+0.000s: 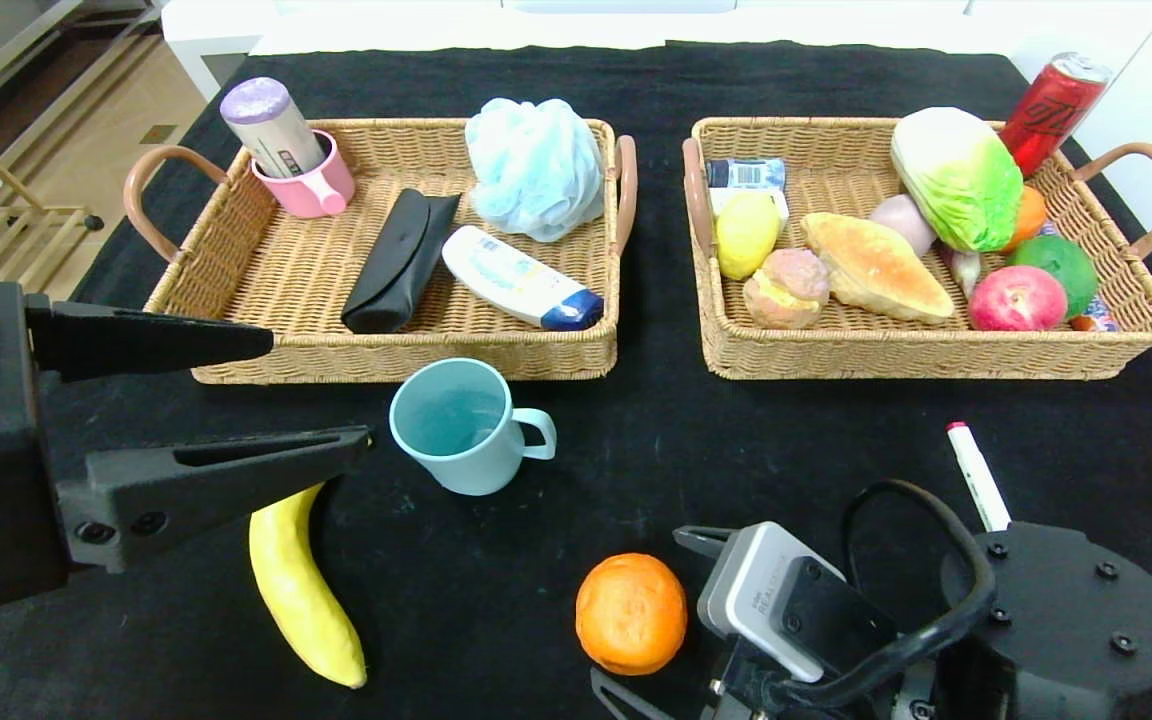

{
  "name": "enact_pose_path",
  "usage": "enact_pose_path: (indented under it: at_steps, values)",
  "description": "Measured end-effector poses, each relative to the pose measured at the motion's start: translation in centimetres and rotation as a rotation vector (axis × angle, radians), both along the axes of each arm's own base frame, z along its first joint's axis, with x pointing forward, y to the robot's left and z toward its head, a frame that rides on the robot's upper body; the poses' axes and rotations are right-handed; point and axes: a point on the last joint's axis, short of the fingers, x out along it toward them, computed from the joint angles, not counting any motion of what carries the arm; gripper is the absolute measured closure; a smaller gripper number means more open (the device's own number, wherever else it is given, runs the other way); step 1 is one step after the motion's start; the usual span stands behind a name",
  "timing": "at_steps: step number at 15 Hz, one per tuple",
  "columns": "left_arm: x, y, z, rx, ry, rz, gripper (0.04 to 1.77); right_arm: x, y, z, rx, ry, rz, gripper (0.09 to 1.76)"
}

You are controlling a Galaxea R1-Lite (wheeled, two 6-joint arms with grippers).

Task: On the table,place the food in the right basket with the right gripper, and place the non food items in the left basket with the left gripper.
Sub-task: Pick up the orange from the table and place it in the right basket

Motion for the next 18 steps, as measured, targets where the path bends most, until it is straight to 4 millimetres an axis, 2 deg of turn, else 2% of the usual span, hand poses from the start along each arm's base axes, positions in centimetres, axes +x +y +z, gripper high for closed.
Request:
enact_pose_path:
  at_steps: [6,18]
  values:
    - [0.0,0.0,0.0,0.0,0.0,-0.001,0.09,0.7,0.9,-1.1,-0.032,0.012,-0.015,0.14]
    - [0.0,-0.1,0.0,0.002,0.003,-0.003,0.09,2.4,3.0,-1.9,-0.038,0.019,-0.026,0.14]
